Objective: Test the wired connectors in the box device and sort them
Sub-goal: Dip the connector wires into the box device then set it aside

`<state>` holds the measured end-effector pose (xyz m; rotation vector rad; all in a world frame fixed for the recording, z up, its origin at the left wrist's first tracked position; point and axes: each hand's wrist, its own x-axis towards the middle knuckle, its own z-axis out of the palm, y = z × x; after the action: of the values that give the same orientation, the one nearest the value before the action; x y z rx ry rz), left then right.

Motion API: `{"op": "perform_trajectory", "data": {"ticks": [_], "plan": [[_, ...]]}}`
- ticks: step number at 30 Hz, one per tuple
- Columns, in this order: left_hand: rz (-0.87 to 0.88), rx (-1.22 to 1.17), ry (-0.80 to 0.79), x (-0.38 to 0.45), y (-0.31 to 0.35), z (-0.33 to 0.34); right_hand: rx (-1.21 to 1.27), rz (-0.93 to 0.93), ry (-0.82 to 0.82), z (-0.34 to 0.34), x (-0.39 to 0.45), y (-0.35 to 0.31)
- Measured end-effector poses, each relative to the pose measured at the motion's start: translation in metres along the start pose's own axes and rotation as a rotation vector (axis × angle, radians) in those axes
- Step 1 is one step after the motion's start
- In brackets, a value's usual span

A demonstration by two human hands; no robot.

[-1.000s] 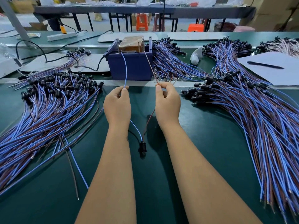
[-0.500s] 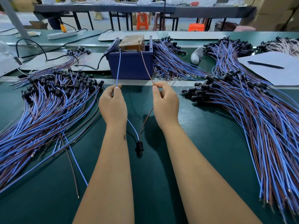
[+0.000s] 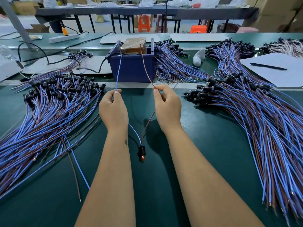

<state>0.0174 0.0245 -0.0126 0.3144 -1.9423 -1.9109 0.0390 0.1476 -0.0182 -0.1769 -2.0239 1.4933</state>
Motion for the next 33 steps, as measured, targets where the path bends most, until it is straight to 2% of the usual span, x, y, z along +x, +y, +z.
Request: {"op": "perform_trajectory", "data": {"ticks": [19, 22, 24, 26, 30, 33], "plan": [[0.011, -0.025, -0.01, 0.002, -0.002, -0.001, 0.008, -0.015, -0.004, 0.0, -0.001, -0.002], [0.007, -0.032, -0.017, 0.001, -0.001, -0.001, 0.003, -0.028, 0.04, 0.0, -0.002, -0.003], [-0.013, -0.055, -0.073, 0.0, 0.002, 0.0, -0.024, -0.061, 0.114, -0.001, -0.003, -0.004], [-0.057, -0.11, -0.203, -0.002, 0.006, 0.006, -0.044, -0.091, 0.142, -0.002, -0.004, -0.006], [-0.158, -0.255, -0.504, -0.015, 0.012, 0.023, -0.125, -0.084, -0.022, -0.004, -0.01, -0.009], [-0.153, -0.267, -0.56, -0.021, 0.013, 0.024, -0.163, -0.084, -0.116, -0.004, -0.014, -0.013]]}}
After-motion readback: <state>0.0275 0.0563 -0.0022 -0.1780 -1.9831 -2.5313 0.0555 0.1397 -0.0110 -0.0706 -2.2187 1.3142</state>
